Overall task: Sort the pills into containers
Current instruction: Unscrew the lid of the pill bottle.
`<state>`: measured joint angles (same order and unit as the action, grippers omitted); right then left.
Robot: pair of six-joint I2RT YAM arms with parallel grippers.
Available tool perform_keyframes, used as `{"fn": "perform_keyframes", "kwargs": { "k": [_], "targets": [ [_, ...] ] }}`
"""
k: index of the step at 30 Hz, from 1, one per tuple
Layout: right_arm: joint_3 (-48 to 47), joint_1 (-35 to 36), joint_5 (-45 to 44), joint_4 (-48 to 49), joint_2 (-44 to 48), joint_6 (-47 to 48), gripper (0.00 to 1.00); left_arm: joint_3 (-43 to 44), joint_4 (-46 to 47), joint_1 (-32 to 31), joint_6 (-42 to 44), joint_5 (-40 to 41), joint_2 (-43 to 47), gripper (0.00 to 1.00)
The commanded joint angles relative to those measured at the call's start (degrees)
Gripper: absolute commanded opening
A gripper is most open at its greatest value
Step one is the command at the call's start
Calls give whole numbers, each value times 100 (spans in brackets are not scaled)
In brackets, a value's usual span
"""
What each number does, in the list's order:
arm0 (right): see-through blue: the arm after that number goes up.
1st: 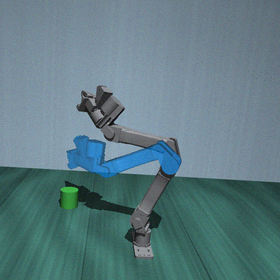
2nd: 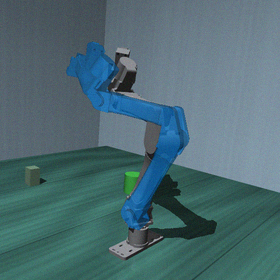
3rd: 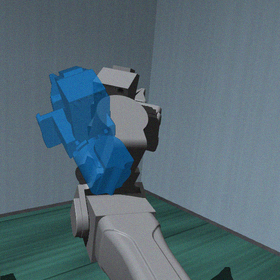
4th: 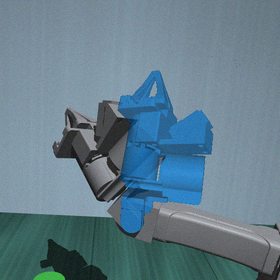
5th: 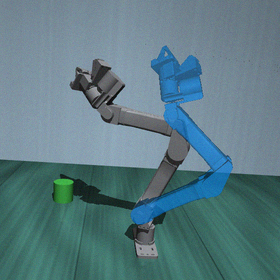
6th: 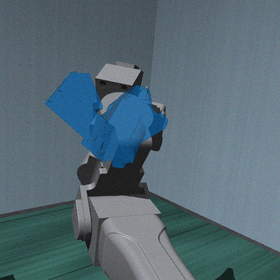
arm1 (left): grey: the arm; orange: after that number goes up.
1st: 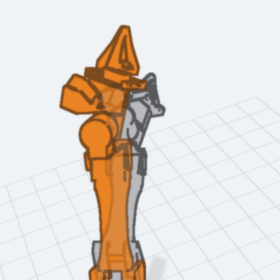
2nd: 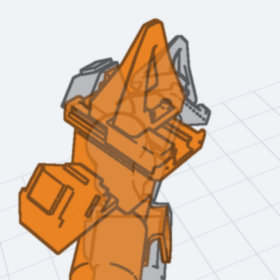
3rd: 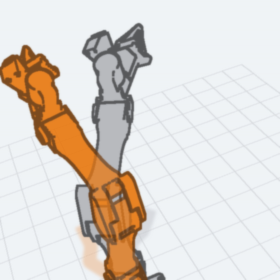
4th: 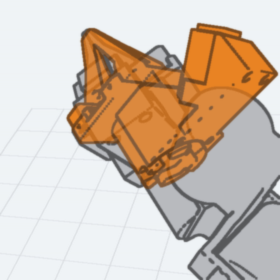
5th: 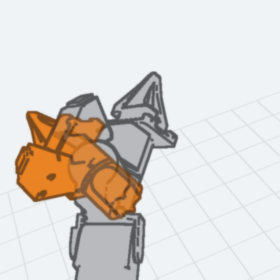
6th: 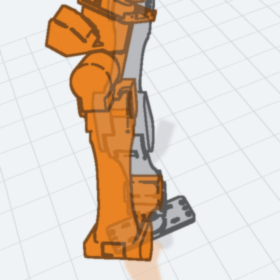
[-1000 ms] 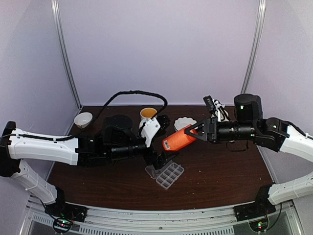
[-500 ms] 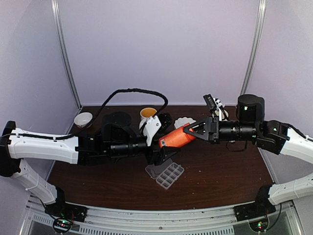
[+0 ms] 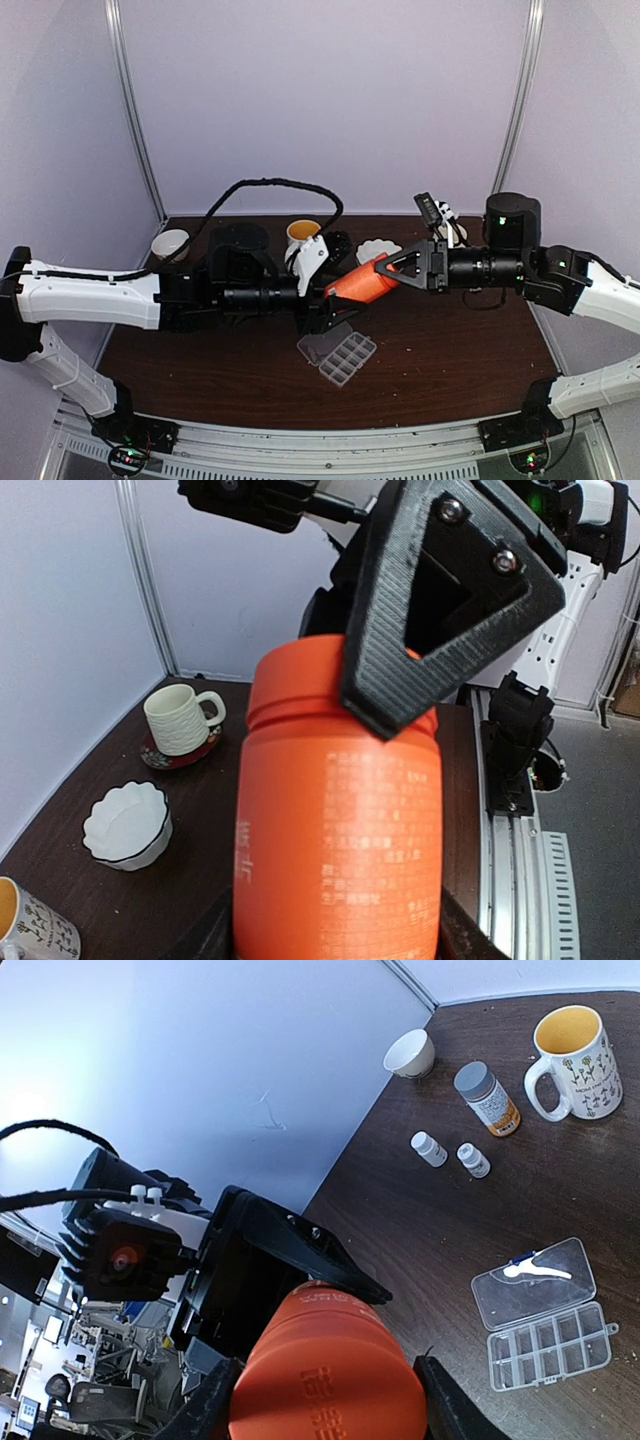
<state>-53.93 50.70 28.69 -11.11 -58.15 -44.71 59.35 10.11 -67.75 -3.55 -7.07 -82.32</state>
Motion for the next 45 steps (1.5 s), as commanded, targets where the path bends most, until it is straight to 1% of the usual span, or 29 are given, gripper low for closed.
{"fn": "perform_keyframes", "kwargs": {
  "k": [1,5,8,12,18,20,22,23,25,27,28,29,31,33,36,38,41,43,45],
  "targets": [
    [-75,28,624,304,261,1208,37,34,629,225,-1035,-1543,169,36],
    [24,28,949,358,384,1675,36,158,632,360,-1344,-2351,182,35],
    [91,36,971,367,463,2010,35,400,357,374,-1473,-2827,120,34],
    [253,48,986,497,648,2505,35,539,396,370,-1730,-3466,7,34],
    [497,63,1117,747,1008,3117,35,618,616,367,-2067,-4149,-61,34],
    [552,71,1120,745,1085,3318,35,687,630,372,-2200,-4296,-98,33],
    [618,80,1106,739,1161,3542,37,751,596,367,-2206,-4354,-117,33],
    [649,81,1039,732,1209,3607,42,749,548,367,-2155,-4295,-94,32],
    [637,81,844,667,1271,3635,66,730,263,367,-1842,-4030,40,32],
    [555,81,503,534,1297,3476,86,729,-97,367,-1529,-3657,193,32],
    [452,74,202,380,1293,3308,93,765,-368,367,-1288,-3419,259,31],
    [328,53,35,118,1271,3076,98,816,-705,357,-1048,-3098,351,31],
    [173,29,70,-13,1239,2675,100,850,-1297,306,-556,-2345,521,30],
    [59,13,79,-159,1175,2156,100,786,-1590,201,-38,-1611,716,30],
    [-186,-6,182,-535,905,1240,100,674,-1732,59,653,-655,920,30],
    [-255,-7,400,-586,705,604,100,618,-1686,-17,966,-71,1019,30],
    [-183,9,723,-216,577,-144,100,552,-1573,-112,1368,509,1103,30],
    [-61,31,666,117,641,-486,100,591,-1593,-160,1582,617,1086,30],
    [-69,51,540,222,689,-596,100,725,-1721,-196,1712,854,1022,30]
  ]
}}
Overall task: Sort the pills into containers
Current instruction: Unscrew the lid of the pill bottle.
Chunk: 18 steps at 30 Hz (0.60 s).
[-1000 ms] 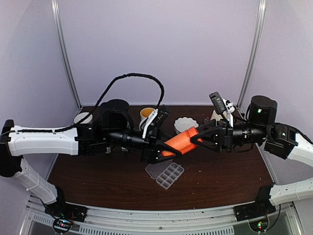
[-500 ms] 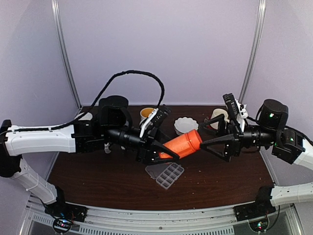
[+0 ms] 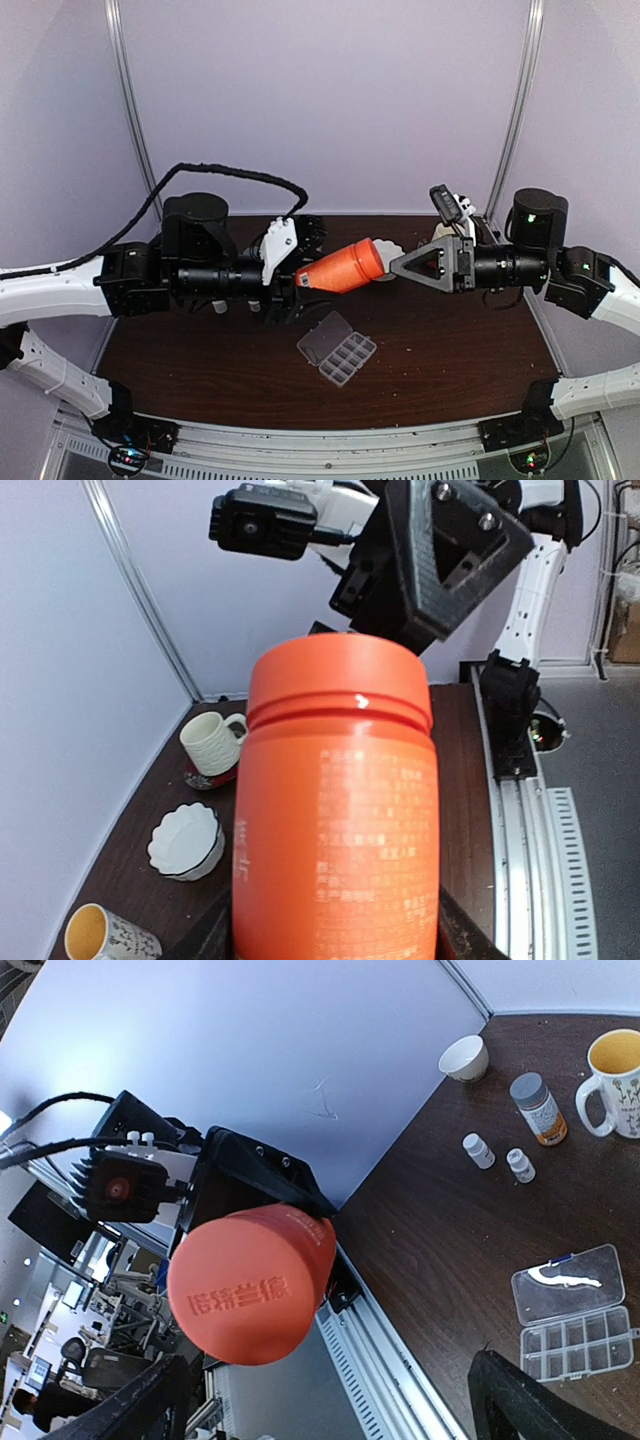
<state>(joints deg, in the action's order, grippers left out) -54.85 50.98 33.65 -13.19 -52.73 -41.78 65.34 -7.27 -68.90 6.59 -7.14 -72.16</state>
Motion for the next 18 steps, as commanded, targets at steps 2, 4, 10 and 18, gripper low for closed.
{"fn": "perform_keyframes", "kwargs": {
  "k": [2,4,10,18],
  "targets": [
    [-86,34,20,323,101,-888,100,198,-69,-126,810,951,-66,30],
    [-264,62,-64,51,-13,-889,100,255,-125,-183,891,1038,-134,30],
    [-735,234,-555,-688,-339,-762,100,319,-143,-243,939,1115,-208,30],
    [-767,328,-450,-544,-622,-865,86,406,-139,-302,993,1092,-313,30]
  ]
}}
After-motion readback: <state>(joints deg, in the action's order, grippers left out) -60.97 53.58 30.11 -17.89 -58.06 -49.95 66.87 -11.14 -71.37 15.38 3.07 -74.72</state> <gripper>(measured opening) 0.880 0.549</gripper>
